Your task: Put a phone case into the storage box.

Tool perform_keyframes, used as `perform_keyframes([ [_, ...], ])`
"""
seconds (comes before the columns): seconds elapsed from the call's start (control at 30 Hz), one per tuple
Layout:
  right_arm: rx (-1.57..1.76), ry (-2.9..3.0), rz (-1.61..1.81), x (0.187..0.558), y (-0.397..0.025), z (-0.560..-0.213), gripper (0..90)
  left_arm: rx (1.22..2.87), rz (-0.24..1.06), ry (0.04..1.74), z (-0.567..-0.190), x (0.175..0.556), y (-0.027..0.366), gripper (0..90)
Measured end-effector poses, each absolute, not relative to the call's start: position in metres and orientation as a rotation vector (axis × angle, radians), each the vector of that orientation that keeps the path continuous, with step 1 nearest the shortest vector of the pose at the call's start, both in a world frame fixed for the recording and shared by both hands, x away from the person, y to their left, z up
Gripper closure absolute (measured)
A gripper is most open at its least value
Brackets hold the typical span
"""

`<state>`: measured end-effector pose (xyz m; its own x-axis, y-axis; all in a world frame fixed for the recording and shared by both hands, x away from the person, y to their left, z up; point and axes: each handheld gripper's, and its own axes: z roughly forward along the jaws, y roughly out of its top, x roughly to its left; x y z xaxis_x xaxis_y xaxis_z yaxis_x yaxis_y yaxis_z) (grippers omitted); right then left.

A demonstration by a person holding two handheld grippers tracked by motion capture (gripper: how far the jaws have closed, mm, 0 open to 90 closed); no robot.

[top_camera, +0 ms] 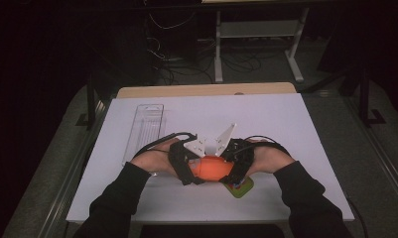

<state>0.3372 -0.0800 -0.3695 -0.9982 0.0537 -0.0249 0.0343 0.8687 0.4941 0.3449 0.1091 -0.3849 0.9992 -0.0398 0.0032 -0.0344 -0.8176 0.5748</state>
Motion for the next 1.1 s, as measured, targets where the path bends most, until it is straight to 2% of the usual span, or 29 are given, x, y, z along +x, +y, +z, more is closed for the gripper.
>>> perform_keyframes([
  [0.27, 0.064, 2.993, 0.804, 0.3366, -0.0807, -0.368, 15.3, 2.529, -0.011, -0.061, -0.3846, 0.3437, 0.1092, 12.7],
  [0.77, 0.078, 3.009, 0.82, 0.3341, -0.0836, -0.3676, 14.3, 2.528, -0.031, -0.079, -0.381, 0.3415, 0.1084, 15.7],
  [0.97, 0.117, 3.003, 0.824, 0.3329, -0.0831, -0.3692, 1.6, 2.526, -0.014, -0.046, -0.3794, 0.3431, 0.1097, 15.8],
  [1.1, 0.161, 2.983, 0.842, 0.3348, -0.0872, -0.3678, 0.0, 2.523, -0.011, -0.01, -0.3792, 0.3441, 0.1106, 15.9],
])
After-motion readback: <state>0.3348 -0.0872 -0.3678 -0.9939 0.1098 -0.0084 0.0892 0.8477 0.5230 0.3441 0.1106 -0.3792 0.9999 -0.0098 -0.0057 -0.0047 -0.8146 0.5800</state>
